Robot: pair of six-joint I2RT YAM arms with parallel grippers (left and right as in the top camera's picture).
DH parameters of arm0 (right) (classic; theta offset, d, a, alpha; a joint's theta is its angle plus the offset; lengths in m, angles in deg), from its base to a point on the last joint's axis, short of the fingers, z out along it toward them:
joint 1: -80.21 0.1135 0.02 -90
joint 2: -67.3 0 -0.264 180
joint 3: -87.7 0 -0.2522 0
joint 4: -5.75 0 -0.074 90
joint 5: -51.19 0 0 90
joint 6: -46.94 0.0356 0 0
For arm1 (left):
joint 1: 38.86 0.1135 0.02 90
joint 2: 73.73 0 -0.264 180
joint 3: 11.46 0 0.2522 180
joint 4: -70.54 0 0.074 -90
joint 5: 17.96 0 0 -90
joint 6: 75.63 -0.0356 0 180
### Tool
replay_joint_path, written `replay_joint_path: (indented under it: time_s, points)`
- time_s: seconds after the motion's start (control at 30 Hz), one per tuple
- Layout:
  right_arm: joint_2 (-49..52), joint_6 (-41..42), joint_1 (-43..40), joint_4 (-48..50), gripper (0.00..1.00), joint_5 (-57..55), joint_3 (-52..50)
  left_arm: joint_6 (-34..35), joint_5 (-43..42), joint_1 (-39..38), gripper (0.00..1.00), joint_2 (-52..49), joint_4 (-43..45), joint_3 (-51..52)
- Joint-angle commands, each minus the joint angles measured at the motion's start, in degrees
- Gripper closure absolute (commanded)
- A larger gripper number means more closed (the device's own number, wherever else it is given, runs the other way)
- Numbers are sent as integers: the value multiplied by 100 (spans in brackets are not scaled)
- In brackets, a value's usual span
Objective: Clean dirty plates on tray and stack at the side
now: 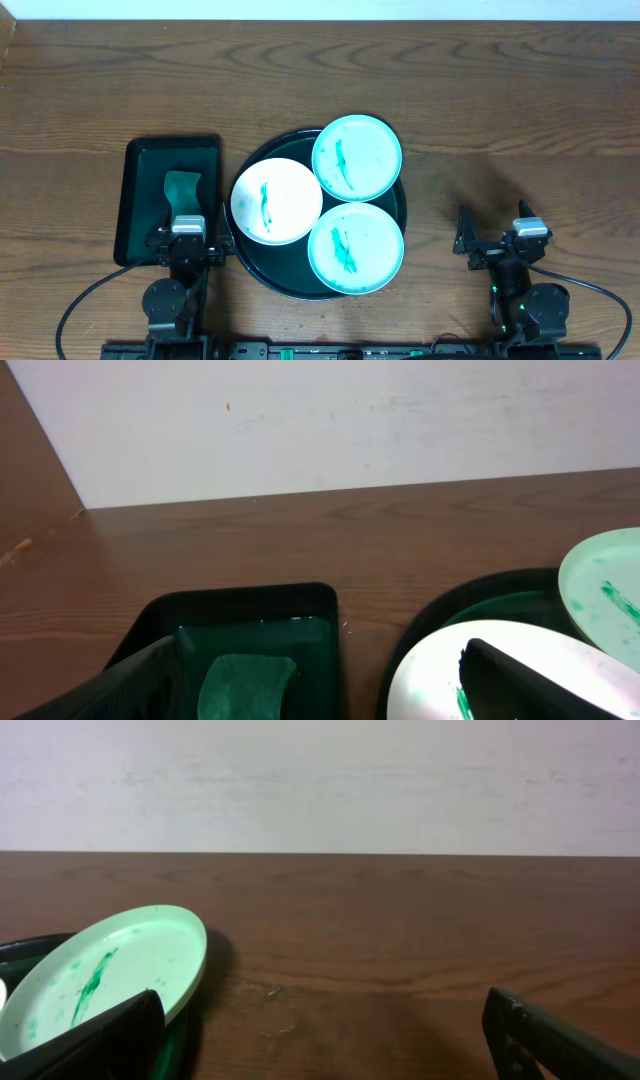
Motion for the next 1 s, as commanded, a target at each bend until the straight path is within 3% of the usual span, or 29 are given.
replay_joint_path:
  time_s: [0.0, 0.73, 0.97]
  points:
    - [-9, 11, -46, -4, 1, -31, -20, -72, -101, 7, 12, -2, -258, 44]
    - [-9, 11, -46, 81, 1, -37, -20, -72, -101, 7, 12, -2, -256, 44]
    - [-7, 9, -46, 496, 1, 317, -20, -35, -144, 7, 12, -9, -258, -105]
